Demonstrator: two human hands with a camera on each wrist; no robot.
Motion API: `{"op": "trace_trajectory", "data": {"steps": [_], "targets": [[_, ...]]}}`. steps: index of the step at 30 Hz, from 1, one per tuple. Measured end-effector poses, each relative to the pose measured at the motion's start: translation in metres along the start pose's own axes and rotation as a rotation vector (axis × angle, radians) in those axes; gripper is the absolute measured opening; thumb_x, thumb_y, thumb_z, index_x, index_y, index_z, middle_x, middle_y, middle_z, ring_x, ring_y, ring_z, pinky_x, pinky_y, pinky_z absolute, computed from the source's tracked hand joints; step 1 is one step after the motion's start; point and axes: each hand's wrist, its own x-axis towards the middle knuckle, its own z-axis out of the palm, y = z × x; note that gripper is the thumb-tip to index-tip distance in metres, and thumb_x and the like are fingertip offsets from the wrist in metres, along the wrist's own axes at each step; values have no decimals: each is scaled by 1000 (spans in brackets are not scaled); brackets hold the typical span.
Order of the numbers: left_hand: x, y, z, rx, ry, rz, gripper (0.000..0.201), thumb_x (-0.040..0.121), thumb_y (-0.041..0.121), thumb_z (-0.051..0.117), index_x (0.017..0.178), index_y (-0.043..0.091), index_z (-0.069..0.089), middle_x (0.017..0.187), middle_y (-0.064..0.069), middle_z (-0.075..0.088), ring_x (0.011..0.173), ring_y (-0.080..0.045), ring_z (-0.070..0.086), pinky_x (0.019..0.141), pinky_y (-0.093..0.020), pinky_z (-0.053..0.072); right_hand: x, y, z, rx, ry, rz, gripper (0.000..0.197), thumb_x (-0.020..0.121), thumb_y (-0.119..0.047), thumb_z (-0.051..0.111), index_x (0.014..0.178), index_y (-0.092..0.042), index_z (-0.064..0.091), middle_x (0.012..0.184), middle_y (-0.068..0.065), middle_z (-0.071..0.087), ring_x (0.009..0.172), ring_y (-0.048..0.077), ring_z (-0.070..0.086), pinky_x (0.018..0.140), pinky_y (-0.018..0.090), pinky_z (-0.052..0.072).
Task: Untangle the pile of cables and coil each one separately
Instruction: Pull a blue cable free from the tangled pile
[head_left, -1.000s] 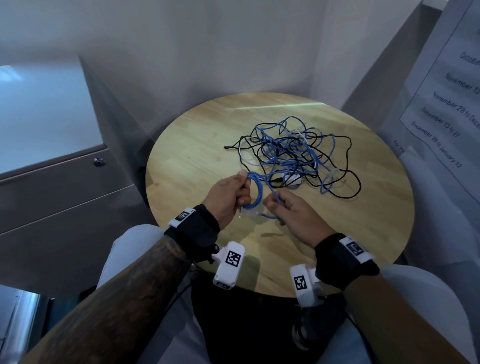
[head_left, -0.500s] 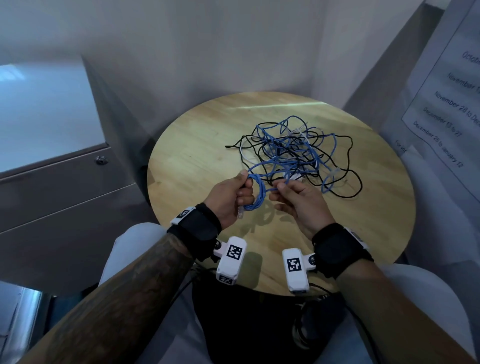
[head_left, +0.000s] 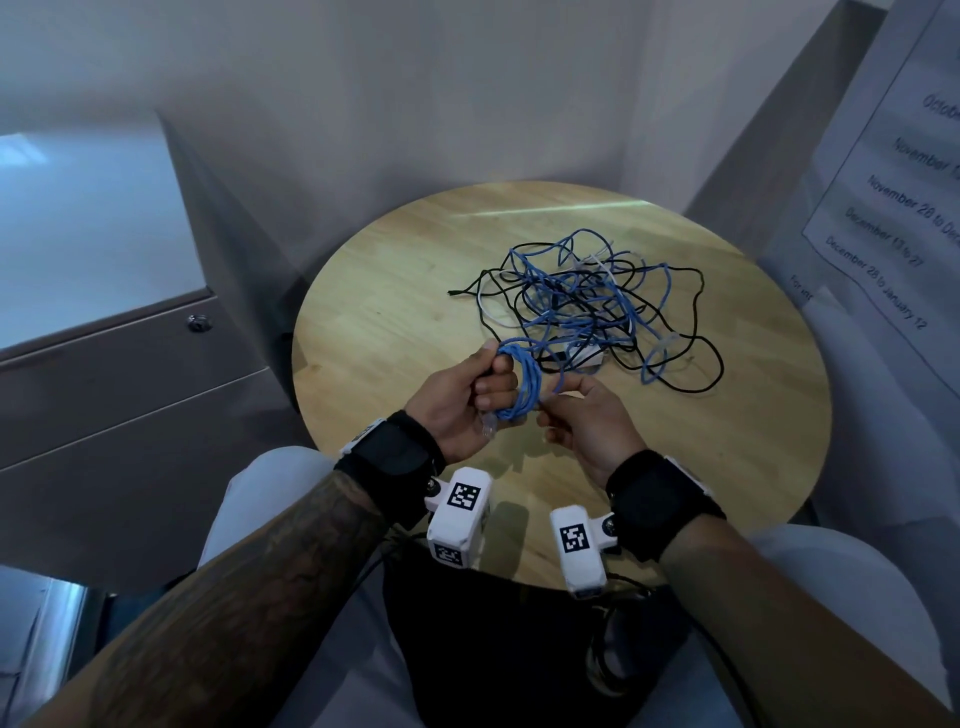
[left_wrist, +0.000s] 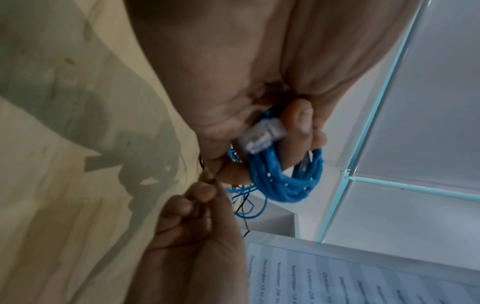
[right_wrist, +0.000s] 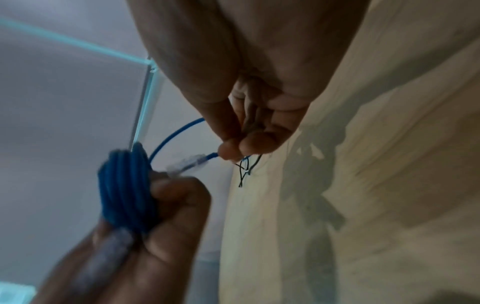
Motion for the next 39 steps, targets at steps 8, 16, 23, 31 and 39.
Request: {"op": "trace_trajectory", "data": {"steps": [8,16,23,31,39], "targets": [[2,-2,-3,79,128,25,41,104,39,37,74,15,50,55,6,31,46,-8,32,64,-25,27,-8,-6,10,4,-39,-103,7,100,-10,57,105,-13,54,86,12,69,66,16,60,56,26,48],[2,-12,10,360,262,180,39,106,27,37,72,9,46,54,5,37,51,-12,27,50,-21,29,-11,1,14,-285,-71,-232,71,72,-61,76,127,-27,47,109,15,69,97,24,68,72,25,49],[6,-17,9,360,316,230,36,105,28,39,81,4,51,57,-1,33,49,-14,34,55,-25,33,-13,-2,8,-343,-86,-301,45,85,-55,71,117,-29,53,109,-1,65,95,8,63,79,29,50],[7,-24,9,386,281,201,37,105,28,40,78,5,50,63,-1,35,51,-11,27,51,-20,30,-11,-4,14,-393,56,-407,39,100,-47,53,94,-9,56,78,1,58,66,7,48,68,27,42],[2,-28,12,634,184,107,36,102,33,46,74,11,45,59,6,27,53,-12,25,56,-27,35,-6,-11,2,-333,131,-455,21,103,-28,55,87,-15,58,70,-17,60,66,-2,53,71,22,43]]}}
